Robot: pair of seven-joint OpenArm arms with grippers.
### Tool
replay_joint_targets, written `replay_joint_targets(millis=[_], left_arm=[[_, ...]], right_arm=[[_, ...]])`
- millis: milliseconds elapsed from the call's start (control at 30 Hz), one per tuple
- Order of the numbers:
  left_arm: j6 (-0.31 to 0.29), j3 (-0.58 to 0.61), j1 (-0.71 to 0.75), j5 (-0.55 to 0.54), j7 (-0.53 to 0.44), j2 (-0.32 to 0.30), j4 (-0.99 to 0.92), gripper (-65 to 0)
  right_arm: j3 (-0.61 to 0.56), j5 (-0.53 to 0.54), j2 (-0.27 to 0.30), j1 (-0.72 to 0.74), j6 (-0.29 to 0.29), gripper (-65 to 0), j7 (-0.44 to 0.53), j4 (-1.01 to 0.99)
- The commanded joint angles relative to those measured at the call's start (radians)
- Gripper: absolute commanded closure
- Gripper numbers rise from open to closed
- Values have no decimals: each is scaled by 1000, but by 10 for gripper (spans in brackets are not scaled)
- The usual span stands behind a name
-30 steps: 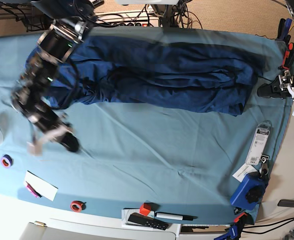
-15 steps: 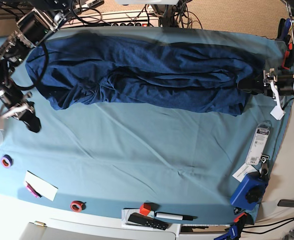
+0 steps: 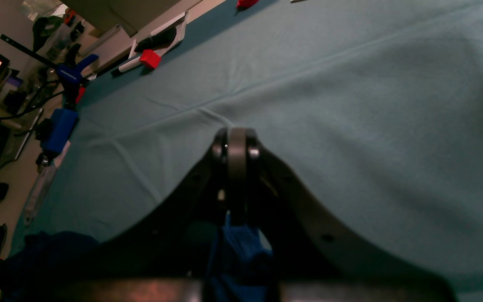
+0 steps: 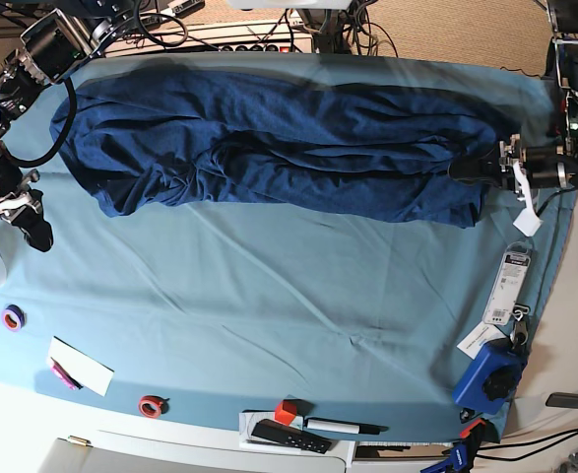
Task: Layout the t-shirt on the table in an organized manner, then fold the t-shirt properly
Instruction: 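Withdraw the right gripper back to the t-shirt end, then open the left gripper and reach it to the middle of the t-shirt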
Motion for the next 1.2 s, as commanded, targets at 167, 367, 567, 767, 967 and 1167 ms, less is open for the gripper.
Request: replay_joint_targets(millis=[167,367,567,767,967,1167], left_arm=[[-28,-7,-17,17,24,-30,6,0],[-28,-7,-61,17,24,-29,9,0],[-28,-7,-66,17,24,-5,134,0],[-28,-7,-64,17,24,53,339,0],[-28,-6,-21,17,24,159,434,0],[-28,-5,11,17,24,274,435,0]], right_arm=[[3,26,21,16,3,0,16,16],[3,26,21,16,3,0,12,16],[4,-149,20,13,2,0,23,16],[4,-202,20,13,-10,0,52,16],[4,-216,20,13,-9,0,52,16],[4,-254,20,13,-10,0,62,16]])
